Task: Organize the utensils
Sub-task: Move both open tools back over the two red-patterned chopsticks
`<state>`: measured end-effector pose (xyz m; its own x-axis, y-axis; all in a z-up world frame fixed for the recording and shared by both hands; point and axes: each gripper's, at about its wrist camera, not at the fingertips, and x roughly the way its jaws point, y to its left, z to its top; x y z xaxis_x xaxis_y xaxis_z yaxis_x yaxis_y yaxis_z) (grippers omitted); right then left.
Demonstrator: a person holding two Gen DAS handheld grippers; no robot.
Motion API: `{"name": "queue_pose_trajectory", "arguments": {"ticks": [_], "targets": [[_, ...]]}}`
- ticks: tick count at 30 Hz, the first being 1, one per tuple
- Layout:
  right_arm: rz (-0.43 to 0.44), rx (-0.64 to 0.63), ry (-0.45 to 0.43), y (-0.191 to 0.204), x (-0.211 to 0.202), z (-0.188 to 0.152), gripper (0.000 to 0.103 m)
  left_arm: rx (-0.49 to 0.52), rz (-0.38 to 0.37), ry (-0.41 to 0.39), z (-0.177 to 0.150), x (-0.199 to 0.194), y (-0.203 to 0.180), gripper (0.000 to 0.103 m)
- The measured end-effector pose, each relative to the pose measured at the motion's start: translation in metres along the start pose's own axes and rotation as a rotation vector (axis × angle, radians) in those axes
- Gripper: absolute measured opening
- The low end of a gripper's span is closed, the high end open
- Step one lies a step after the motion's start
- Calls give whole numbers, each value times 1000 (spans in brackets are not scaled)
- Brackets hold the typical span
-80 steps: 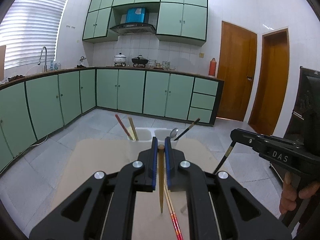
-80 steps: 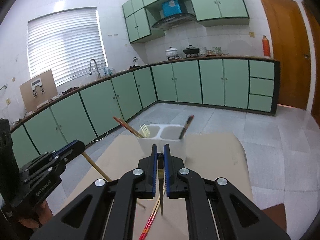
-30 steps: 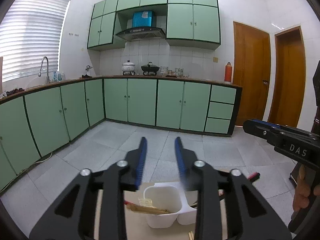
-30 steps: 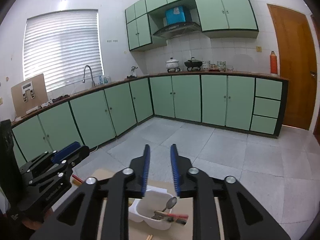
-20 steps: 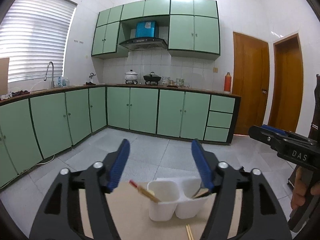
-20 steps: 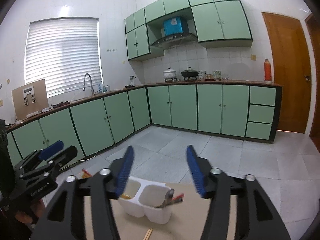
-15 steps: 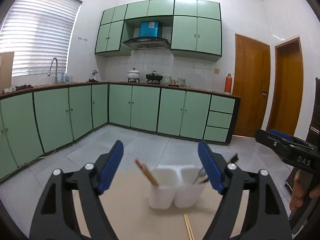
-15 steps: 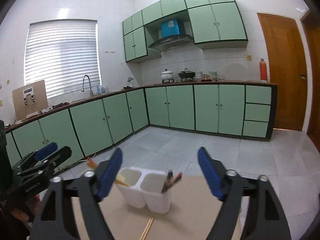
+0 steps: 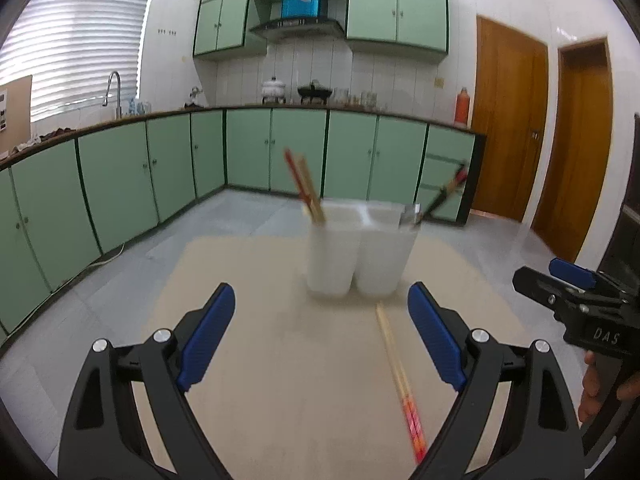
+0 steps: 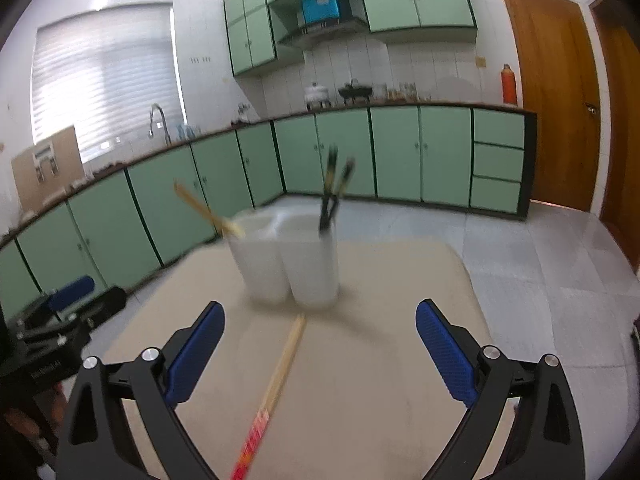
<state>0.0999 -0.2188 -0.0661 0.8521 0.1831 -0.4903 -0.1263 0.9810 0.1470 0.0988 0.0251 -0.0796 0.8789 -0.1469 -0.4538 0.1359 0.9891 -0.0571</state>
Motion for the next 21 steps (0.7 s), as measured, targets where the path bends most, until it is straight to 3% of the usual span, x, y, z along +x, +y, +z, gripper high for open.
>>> {"name": "queue_pose_trajectory", "arguments": {"ticks": [5, 11, 21], "targets": [[-11, 3, 80, -1, 3, -43, 94, 24, 10, 69, -40, -1, -1, 86], [-13, -8, 159, 8, 5, -82, 90, 41, 22, 125, -66, 1, -6, 86], [54, -78, 285, 34, 8, -119, 55, 44, 44, 215, -93, 7, -4, 86]]}}
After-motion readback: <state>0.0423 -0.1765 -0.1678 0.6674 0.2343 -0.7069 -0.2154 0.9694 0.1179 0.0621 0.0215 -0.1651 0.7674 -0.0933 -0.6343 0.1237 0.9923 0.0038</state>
